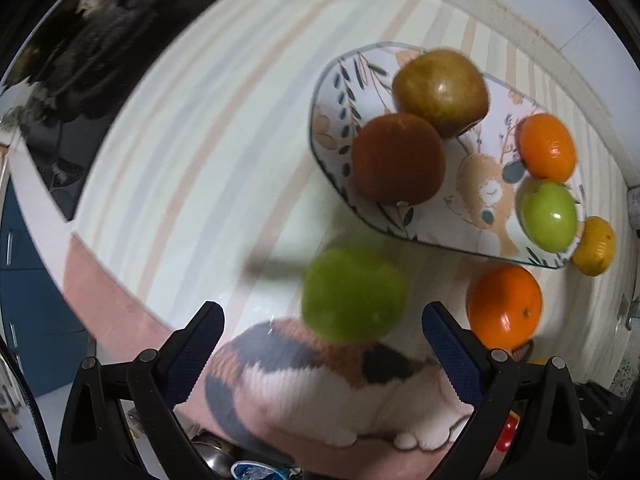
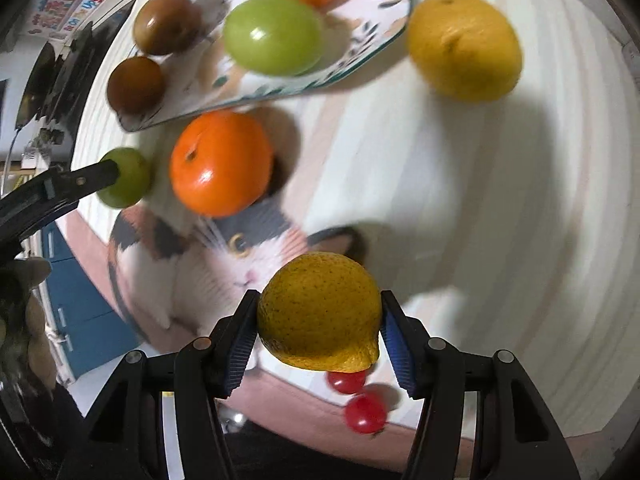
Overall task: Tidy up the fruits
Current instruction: 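Grasp a green apple with the left tool while the right tool grasps the lemon, then place the green apple on the plate while the right tool places the lemon there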
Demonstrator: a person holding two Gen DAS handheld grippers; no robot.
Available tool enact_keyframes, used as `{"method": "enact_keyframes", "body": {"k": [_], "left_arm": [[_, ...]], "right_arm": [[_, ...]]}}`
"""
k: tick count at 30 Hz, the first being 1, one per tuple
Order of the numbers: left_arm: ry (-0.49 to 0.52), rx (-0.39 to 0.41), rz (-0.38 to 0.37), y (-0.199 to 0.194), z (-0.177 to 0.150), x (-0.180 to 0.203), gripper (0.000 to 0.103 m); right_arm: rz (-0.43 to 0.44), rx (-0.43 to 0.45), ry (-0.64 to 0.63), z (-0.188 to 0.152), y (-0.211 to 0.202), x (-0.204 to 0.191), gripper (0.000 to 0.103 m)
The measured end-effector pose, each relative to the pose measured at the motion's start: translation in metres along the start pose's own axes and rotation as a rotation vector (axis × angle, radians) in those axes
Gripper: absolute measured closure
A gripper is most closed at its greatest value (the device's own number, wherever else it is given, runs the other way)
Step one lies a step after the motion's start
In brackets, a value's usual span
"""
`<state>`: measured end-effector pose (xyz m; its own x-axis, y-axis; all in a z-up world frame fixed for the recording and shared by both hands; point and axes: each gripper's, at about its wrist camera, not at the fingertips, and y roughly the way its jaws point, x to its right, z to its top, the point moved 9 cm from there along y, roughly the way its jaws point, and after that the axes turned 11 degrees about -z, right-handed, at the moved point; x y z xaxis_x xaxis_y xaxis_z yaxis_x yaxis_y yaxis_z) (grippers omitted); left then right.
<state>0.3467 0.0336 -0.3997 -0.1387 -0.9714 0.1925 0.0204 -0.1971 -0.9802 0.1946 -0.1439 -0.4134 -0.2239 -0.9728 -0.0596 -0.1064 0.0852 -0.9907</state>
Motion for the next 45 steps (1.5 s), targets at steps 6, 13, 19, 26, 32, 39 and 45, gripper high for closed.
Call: {"method": "enact_keyframes", "body": {"k": [6,13,19,26,32,39,45], "left_arm": [[0.016,-0.054,-0.070,0.025,0.000,0.009,0.042],[0.033,-0.048,-0.063,0.025,-0.030,0.014,0.042],[0.048,-0.050,-0.068,0.027,-0.063,0.022,0.042],[0.041,-0.040,-0.105,0.017,-0.073,0.036,0.042],[0.056,0.030,-0.192,-0.034,-0.046,0.055,0.042],[0.097,0.109,-0.182,-0.081,0.037,0.058,0.042],[0.074,0.067,-0.147,-0.072,0.102,0.029,0.042]], "right_arm": [[-0.004,-0.012,0.016,0.006,0.010,0.002,0.041],[0.026,-0.029,0.034,0.013,0.006,0.007,0.041],[0.025,-0.012,0.025,0.012,0.000,0.011,0.040],[0.036,-0.012,0.029,0.002,0.001,0.006,0.042],[0.097,0.059,0.057,0.019,-0.040,0.008,0.042],[0.156,0.159,0.046,0.093,-0.091,-0.017,0.042],[0.124,0.187,-0.008,0.163,-0.099,-0.059,0.042]]}}
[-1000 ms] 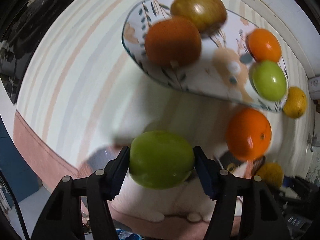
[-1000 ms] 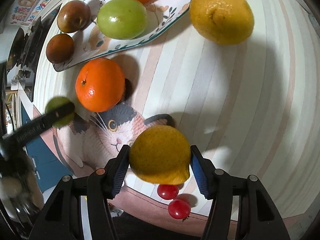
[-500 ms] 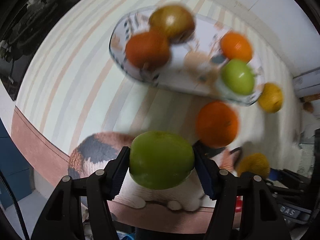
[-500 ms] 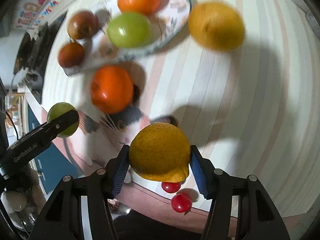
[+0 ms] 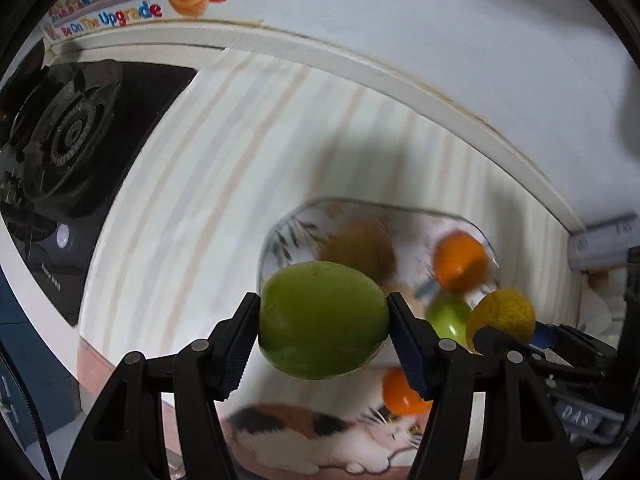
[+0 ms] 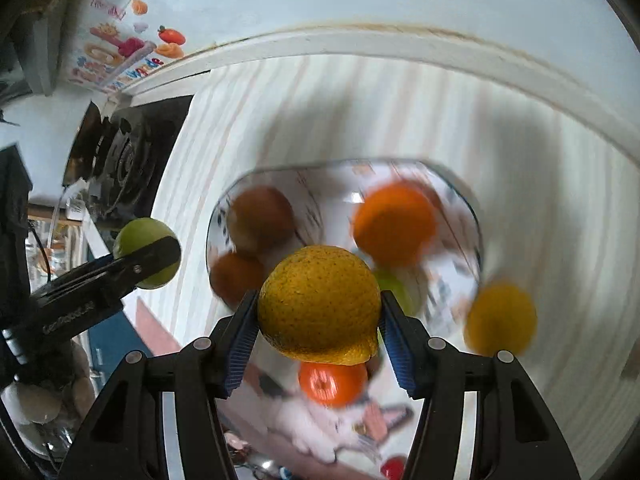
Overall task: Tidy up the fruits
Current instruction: 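Place the green apple on the plate while the right tool places the lemon there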
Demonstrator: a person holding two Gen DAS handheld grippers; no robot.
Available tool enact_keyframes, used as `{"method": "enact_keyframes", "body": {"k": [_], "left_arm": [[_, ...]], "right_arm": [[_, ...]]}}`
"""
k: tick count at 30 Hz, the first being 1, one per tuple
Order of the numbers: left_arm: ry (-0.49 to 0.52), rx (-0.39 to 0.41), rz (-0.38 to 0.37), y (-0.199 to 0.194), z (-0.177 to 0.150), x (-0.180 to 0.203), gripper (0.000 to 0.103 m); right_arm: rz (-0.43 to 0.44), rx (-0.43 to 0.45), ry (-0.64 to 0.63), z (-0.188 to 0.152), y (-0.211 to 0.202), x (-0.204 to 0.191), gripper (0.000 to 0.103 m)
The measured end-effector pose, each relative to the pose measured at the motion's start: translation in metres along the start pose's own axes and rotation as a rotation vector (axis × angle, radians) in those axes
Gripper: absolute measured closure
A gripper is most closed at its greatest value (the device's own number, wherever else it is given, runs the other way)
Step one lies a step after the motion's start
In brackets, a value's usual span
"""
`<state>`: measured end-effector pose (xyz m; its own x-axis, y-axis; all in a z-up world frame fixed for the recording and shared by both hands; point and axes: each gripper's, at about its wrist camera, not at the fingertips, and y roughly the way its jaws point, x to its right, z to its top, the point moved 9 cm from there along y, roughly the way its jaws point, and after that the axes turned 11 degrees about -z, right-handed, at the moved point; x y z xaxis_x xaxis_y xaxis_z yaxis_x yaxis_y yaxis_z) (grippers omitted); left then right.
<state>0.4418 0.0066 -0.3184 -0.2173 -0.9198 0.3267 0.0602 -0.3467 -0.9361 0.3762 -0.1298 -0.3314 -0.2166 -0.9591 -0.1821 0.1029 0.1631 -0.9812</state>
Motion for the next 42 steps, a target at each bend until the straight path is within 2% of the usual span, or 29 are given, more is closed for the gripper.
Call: {"method": "enact_keyframes", "body": {"k": [4,8,17,18,20,22,26,28,31,38,42], "left_arm": [[-0.059,-0.079,-0.005,0.033,0.014,-0.022,0.042],[-0.097,-0.144,-0.022,0.058,0.014,-0.034,0.042],[-0.151,-0.166,-0.050,0.065,0.010,-0.047,0.042],[-0.171,-0.175,-0.059,0.068,0.010,-0.049,0.041],[-0.200,-0.174,-0.089,0.070,0.011,-0.050,0.041],[-0.214,-0.175,-0.109,0.071,0.010,-0.051,0.040],[-0.225,-0.162,-0.127,0.067,0.013,-0.049,0.021],[-0.235,-0.143,-0.129,0.061,0.015,-0.050,0.020],[-0.225,-0.108,-0.096,0.045,0.014,-0.052,0.016],[-0.144,-0.003,0.038,0.010,0.000,-0.042,0.016],[-0.113,0.048,0.085,-0.004,-0.019,-0.030,0.016]], "right_arm": [[-0.053,-0.046,-0.051,0.028,0.025,-0.019,0.042],[-0.098,-0.090,-0.082,0.027,0.051,-0.023,0.042],[-0.116,-0.186,-0.113,0.018,0.090,-0.019,0.041],[-0.107,-0.190,-0.112,0.019,0.091,-0.020,0.039],[-0.089,-0.196,-0.116,0.021,0.091,-0.024,0.027],[-0.083,-0.196,-0.119,0.022,0.090,-0.025,0.024],[-0.068,-0.201,-0.110,0.018,0.084,-0.021,0.019],[-0.075,-0.195,-0.109,0.017,0.079,-0.016,0.018],[-0.086,-0.169,-0.121,0.016,0.066,-0.016,0.011],[-0.191,-0.049,-0.131,0.014,0.025,0.004,0.011],[-0.195,-0.020,-0.105,0.002,0.007,0.024,0.011]]}}
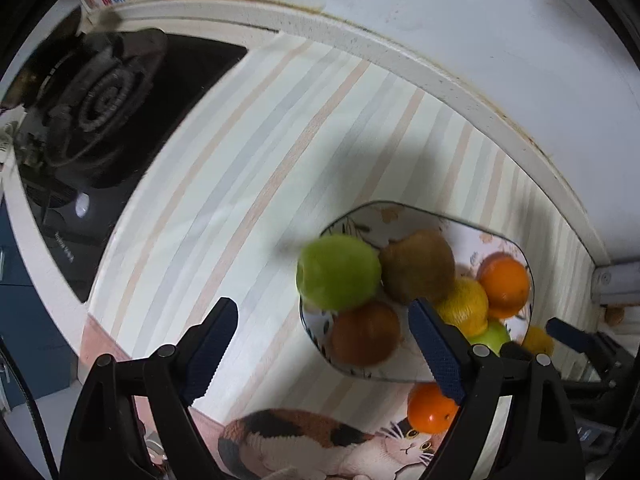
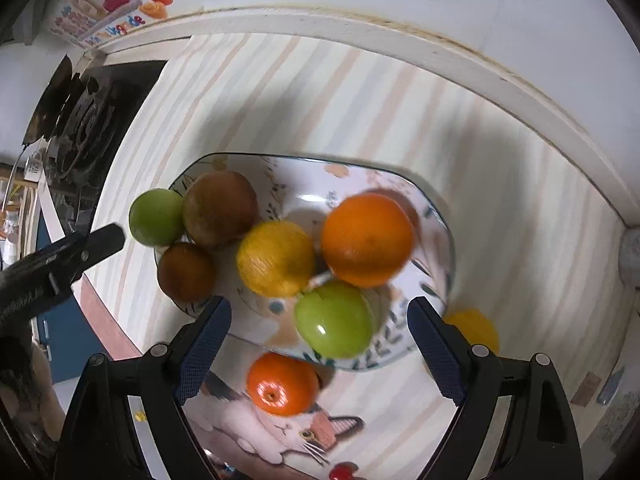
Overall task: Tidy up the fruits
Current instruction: 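Place the green apple on the plate while the right tool places the lemon there, then move both tools back above the remaining fruits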
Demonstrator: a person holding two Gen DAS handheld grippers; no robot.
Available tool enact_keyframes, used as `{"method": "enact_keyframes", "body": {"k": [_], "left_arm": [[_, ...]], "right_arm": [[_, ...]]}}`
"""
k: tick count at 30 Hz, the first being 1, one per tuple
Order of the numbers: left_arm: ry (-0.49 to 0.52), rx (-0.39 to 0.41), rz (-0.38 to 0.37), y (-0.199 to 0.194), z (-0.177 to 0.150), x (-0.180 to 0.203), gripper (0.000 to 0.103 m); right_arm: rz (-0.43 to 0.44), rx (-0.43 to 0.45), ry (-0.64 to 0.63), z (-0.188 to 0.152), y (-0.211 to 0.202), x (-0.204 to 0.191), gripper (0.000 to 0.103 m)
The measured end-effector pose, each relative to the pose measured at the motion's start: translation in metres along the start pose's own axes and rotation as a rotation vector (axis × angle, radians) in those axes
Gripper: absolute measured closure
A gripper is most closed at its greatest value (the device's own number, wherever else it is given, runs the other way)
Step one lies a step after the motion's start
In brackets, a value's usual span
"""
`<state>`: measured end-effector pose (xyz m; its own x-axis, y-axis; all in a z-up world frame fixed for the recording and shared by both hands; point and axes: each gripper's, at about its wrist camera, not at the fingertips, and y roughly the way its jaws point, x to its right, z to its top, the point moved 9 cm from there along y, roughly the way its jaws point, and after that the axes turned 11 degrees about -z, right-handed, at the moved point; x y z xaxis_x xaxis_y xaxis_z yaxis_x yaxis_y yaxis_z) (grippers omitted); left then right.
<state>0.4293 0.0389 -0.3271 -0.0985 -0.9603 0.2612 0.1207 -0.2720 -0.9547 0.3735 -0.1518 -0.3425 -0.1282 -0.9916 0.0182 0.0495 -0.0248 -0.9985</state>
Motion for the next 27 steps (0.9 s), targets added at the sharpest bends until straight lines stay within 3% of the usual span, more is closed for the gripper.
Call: {"method": "enact_keyframes", "body": {"k": [10,27], "left_arm": [[0.064,0.131,0.052,-0.043,-0.051,0.032,0.016],[0.155,0.313,0.054,-0.130,-0.128,0.089,0.016]], "right_arm": [[-0.036,0.124,0.015,-0.048,-0.045,0.025,0.011],[-0.048,0.347,0.017,-0.135,-0.147,0.053,0.011]]}}
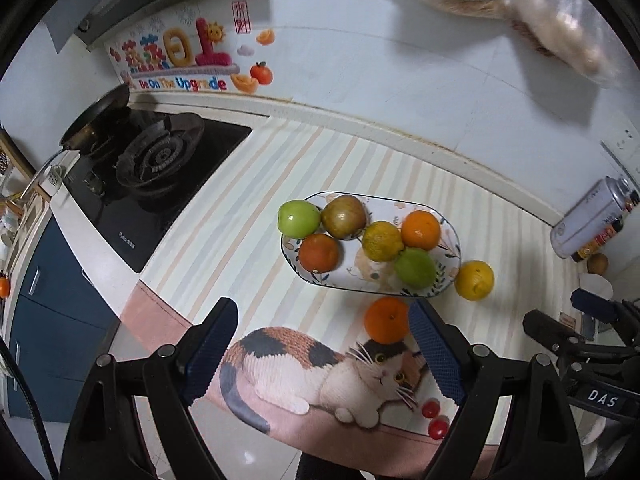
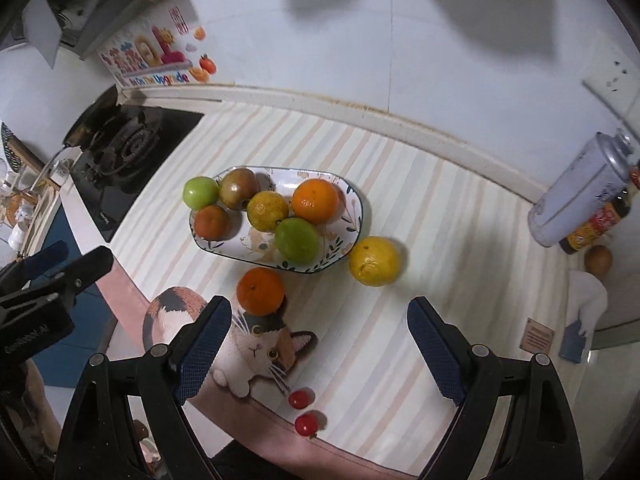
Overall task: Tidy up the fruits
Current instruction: 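Move both tools back above the remaining fruits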
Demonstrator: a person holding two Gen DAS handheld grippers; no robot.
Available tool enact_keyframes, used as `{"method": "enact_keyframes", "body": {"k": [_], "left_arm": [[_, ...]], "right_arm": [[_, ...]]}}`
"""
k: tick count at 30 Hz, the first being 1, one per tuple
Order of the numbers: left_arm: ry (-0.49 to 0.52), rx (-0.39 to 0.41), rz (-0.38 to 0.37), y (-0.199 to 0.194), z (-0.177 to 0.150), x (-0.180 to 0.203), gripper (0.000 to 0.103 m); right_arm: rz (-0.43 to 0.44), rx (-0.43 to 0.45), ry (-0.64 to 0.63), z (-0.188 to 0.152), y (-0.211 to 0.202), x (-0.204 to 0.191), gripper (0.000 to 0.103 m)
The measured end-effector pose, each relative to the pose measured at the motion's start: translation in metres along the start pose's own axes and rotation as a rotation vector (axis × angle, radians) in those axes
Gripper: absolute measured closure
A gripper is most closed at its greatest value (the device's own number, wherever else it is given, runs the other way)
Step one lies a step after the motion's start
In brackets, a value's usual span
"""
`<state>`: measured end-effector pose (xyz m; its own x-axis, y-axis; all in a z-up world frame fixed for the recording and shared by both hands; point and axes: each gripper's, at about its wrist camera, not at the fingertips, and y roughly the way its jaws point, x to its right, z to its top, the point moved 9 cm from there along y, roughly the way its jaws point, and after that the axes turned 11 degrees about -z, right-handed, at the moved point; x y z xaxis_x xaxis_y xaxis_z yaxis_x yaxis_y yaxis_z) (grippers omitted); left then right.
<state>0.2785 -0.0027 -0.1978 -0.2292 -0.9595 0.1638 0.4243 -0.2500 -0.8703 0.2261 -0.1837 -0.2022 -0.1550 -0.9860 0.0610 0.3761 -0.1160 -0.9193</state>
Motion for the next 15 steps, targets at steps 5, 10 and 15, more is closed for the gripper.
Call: {"method": "enact_keyframes", "body": {"k": [5,10,15], "left_arm": [[-0.001,0.030,-0.020,-0.023,-0.011,0.013,0.016],[0.006,0.054,-0.029,-0.043,-0.021,0.024,0.016],[0.008,0.072,-0.032,-0.057,-0.028,0.027,0.016]], "right_arm": [[0.013,0.049,0.004,-0.012,-0.036,0.006,0.011],[0.031,0.075,0.000,-0.020,-0.059,0.009,0.011],[0.047,0.104,0.004,-0.023,-0.079,0.012,0.011]]}}
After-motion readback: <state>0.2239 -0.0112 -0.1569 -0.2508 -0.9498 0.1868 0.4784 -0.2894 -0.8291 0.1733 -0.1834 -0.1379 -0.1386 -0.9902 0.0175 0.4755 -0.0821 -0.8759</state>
